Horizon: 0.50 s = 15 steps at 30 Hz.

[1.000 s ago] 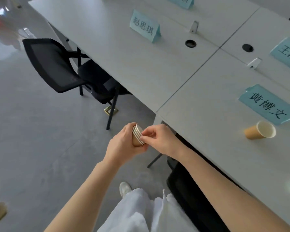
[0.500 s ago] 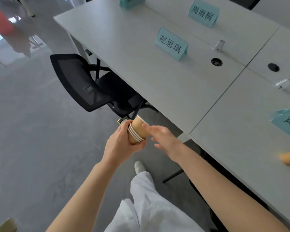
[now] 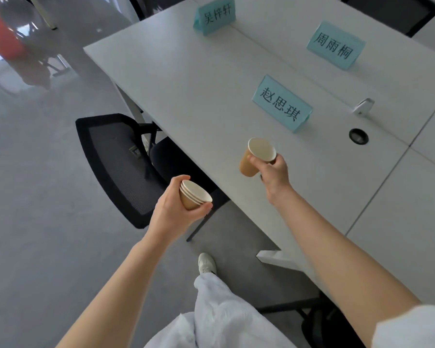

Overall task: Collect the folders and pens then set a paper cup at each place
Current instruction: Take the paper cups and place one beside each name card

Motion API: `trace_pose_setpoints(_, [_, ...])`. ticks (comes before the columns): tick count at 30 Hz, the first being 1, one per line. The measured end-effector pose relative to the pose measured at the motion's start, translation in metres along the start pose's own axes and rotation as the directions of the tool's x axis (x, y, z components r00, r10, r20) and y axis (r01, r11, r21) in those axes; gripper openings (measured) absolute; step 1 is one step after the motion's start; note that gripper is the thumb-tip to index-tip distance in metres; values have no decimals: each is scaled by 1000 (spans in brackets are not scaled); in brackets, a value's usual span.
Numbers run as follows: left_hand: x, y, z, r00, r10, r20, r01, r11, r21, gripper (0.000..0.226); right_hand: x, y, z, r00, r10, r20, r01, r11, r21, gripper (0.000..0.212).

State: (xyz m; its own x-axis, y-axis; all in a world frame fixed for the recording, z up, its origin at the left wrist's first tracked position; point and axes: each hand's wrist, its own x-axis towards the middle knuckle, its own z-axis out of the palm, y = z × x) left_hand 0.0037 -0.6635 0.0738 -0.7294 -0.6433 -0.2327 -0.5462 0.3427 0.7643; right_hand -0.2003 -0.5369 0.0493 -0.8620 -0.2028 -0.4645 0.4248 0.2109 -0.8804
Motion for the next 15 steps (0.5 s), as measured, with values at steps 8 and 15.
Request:
trace_pose_setpoints(8, [68, 1, -19, 994, -106, -11, 106, 994, -2, 60, 112, 1, 26, 976, -109, -189, 61, 968, -245, 67])
trace_pose_setpoints(15, [102, -2, -25, 997, -73, 16, 73, 997, -8, 54, 152, 27, 30, 974, -58, -217, -15, 947, -321, 75])
